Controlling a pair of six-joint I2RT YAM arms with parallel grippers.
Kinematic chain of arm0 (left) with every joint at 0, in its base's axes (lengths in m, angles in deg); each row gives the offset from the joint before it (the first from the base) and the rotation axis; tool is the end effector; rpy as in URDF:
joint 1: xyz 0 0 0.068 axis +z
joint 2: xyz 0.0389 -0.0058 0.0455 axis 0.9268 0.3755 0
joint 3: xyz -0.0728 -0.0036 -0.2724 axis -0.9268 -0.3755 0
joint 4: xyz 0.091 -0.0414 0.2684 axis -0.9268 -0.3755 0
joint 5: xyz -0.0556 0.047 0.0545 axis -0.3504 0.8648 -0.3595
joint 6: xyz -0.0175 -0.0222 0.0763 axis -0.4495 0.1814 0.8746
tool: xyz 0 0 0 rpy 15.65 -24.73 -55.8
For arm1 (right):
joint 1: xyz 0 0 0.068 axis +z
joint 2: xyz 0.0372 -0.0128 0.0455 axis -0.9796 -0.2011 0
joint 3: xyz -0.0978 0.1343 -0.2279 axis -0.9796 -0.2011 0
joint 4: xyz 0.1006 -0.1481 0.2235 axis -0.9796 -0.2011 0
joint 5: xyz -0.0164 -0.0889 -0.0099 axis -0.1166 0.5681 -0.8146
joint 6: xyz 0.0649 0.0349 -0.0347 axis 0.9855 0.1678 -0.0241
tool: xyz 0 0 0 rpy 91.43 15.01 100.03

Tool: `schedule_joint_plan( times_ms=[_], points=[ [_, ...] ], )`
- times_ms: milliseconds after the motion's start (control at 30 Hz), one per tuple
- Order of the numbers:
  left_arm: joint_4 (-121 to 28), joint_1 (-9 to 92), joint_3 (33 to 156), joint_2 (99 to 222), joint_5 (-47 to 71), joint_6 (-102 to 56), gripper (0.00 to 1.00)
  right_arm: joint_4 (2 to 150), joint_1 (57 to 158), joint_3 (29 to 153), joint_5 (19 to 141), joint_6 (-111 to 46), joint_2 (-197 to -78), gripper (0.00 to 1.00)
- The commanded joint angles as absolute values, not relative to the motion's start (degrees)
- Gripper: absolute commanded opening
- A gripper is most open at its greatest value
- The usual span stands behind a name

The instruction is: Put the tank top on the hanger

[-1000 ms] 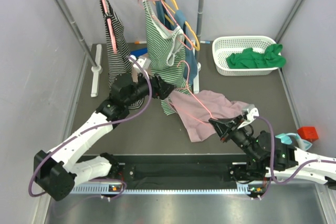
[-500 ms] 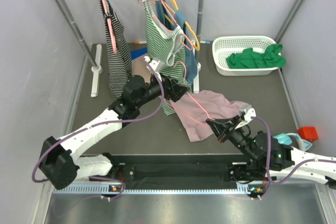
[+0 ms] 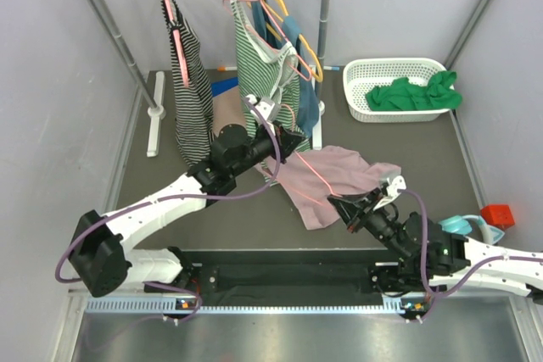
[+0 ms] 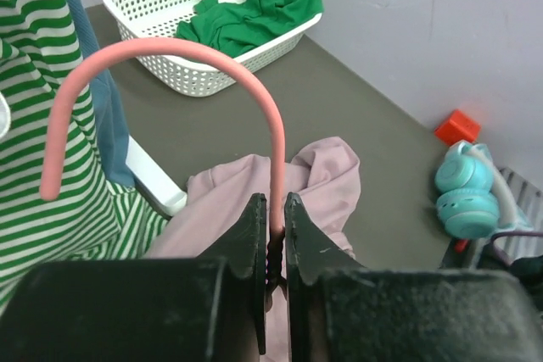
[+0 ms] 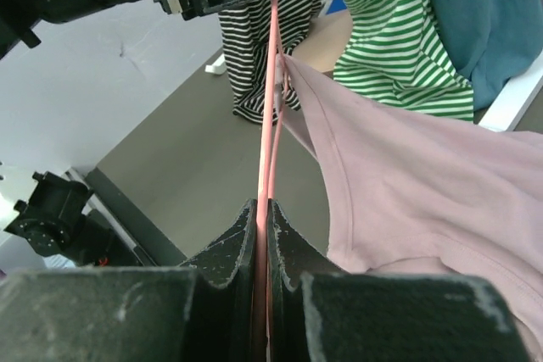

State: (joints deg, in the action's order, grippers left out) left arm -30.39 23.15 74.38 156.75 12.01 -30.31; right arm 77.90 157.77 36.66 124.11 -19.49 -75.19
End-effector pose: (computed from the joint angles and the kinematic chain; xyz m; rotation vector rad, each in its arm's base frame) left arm 0.2439 -0.2567 0.3328 0.4990 1.6127 -0.9634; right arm 0.0709 0.1496 0.2823 -0.2810 1.5608 0.9030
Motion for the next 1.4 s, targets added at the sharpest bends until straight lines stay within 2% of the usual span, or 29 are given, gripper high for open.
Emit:
schedule_joint_plan(
  times_ms=[0, 200, 300, 333, 400, 467, 633, 867, 1167, 1367],
  points=[
    [-31.07, 20.92, 76.6, 156.15, 15.03, -25.83, 0.0, 82.38, 158.47, 36.83, 124.09, -17.42, -75.93, 0.0],
    [-35.02, 17.94, 75.72, 155.02, 22.65, -18.19, 0.0, 77.64, 158.38, 38.67, 128.57, -12.67, -81.2, 0.02],
    [-35.99, 16.27, 73.8, 154.22, 30.39, -13.97, 0.0, 76.67, 158.38, 39.9, 129.02, -11.79, -83.31, 0.25],
    [-36.0, 16.09, 73.09, 154.13, 33.37, -13.44, 0.0, 75.19, 158.29, 40.34, 129.19, -11.79, -83.75, 0.52],
    [-35.3, 16.0, 70.38, 153.43, 35.15, -13.0, 0.0, 72.98, 158.29, 42.09, 129.28, -12.14, -84.98, 0.81],
    [-33.8, 16.0, 68.43, 153.17, 37.17, -12.99, 0.0, 69.48, 158.29, 44.37, 129.54, -13.1, -85.86, 0.87],
    [-31.52, 16.0, 62.98, 152.64, 42.01, -13.17, 0.0, 65.42, 158.38, 45.0, 130.95, -12.93, -88.15, 0.89],
    [-29.4, 16.0, 59.81, 153.6, 45.88, -16.06, 0.0, 71.81, 159.69, 42.1, 123.49, -13.02, -93.15, 0.84],
    [-29.32, 16.18, 58.75, 156.06, 46.5, -18.97, 0.0, 80.19, 162.25, 43.77, 120.4, -9.51, -112.13, 0.8],
    [-29.4, 16.18, 59.02, 157.21, 45.18, -19.85, 0.0, 80.53, 156.45, 45.69, 117.15, -5.55, -125.41, 0.79]
  ],
)
